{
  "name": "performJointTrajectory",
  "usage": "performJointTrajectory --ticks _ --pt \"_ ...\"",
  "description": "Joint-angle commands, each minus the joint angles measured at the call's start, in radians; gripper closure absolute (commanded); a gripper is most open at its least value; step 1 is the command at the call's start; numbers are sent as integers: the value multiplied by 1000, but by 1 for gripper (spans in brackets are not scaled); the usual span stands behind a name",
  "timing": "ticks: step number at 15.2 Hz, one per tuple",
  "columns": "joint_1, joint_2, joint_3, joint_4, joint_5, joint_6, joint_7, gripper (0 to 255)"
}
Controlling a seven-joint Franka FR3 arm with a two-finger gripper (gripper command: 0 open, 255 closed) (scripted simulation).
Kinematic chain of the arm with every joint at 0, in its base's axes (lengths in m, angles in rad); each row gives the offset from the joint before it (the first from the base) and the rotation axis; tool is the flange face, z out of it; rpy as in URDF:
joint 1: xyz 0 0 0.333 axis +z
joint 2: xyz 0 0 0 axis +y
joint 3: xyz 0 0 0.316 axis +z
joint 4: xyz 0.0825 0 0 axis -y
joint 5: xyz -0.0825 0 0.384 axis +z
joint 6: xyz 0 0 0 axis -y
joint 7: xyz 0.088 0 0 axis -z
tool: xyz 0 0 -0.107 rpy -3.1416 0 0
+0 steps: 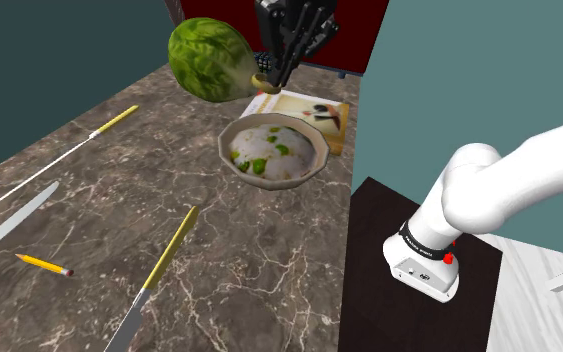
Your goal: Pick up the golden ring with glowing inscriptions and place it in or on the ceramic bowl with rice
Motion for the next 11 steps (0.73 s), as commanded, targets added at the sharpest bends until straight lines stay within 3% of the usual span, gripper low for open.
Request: performJointTrajectory --ticks 1,11 --pt "5 -17 -1 -38 7 21 -5 255" --pt "21 -61 12 -206 32 145 -22 255"
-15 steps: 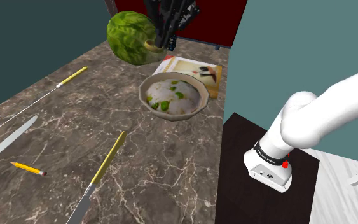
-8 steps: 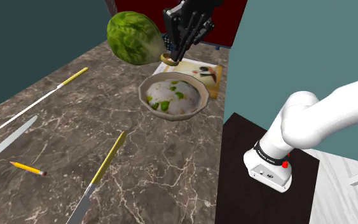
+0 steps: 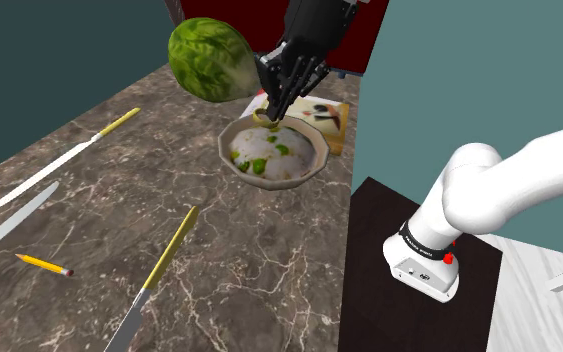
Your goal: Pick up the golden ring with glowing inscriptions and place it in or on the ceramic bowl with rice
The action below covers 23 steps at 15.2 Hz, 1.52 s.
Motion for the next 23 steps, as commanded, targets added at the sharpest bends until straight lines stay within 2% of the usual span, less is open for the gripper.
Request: performJointTrajectory --ticks 1,10,11,16,20,23 --pt "5 -10 4 -39 7 29 -3 255" --pt "6 -14 7 -57 10 44 -5 255" --pt "6 -14 7 -57 10 44 -5 0" --pt "6 -14 7 -57 10 44 -5 0" --pt "4 -22 -25 58 -5 -82 1 0" --pt "4 -22 -25 58 -5 -82 1 0"
